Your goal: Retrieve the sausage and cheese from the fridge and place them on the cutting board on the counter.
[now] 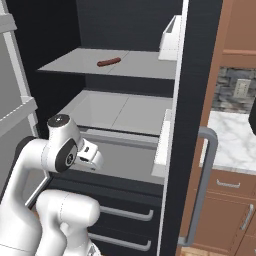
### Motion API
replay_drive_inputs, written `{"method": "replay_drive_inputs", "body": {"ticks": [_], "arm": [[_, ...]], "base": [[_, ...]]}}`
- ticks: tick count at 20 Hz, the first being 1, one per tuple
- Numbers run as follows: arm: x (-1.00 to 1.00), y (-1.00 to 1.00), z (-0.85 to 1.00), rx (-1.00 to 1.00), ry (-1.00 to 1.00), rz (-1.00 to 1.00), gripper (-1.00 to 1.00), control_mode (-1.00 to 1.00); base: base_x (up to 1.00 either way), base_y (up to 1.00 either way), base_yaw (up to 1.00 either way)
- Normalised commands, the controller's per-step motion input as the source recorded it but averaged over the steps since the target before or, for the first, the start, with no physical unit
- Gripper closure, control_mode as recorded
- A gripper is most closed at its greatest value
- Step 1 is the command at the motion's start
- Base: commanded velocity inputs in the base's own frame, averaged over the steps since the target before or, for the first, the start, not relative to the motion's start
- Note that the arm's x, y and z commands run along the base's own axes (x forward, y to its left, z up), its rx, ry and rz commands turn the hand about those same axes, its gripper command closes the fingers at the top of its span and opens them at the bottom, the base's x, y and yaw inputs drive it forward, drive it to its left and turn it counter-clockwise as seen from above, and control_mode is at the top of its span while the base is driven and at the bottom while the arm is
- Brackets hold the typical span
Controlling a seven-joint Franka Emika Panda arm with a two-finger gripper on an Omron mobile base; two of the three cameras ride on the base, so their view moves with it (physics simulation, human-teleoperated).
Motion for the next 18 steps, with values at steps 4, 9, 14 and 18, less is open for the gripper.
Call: {"method": "replay_drive_inputs", "body": {"ticks": [4, 9, 14, 18], "arm": [[0.0, 0.0, 0.0, 0.0, 0.0, 0.0, -1.0, -1.0], [0.0, 0.0, 0.0, 0.0, 0.0, 0.0, -1.0, -1.0], [0.0, 0.0, 0.0, 0.0, 0.0, 0.0, -1.0, -1.0], [-0.34, 0.0, -0.09, 0.0, -0.06, 0.0, -1.0, -1.0]], "base": [[0.0, 0.0, 0.0], [0.0, 0.0, 0.0], [0.0, 0.0, 0.0], [0.0, 0.0, 0.0]]}}
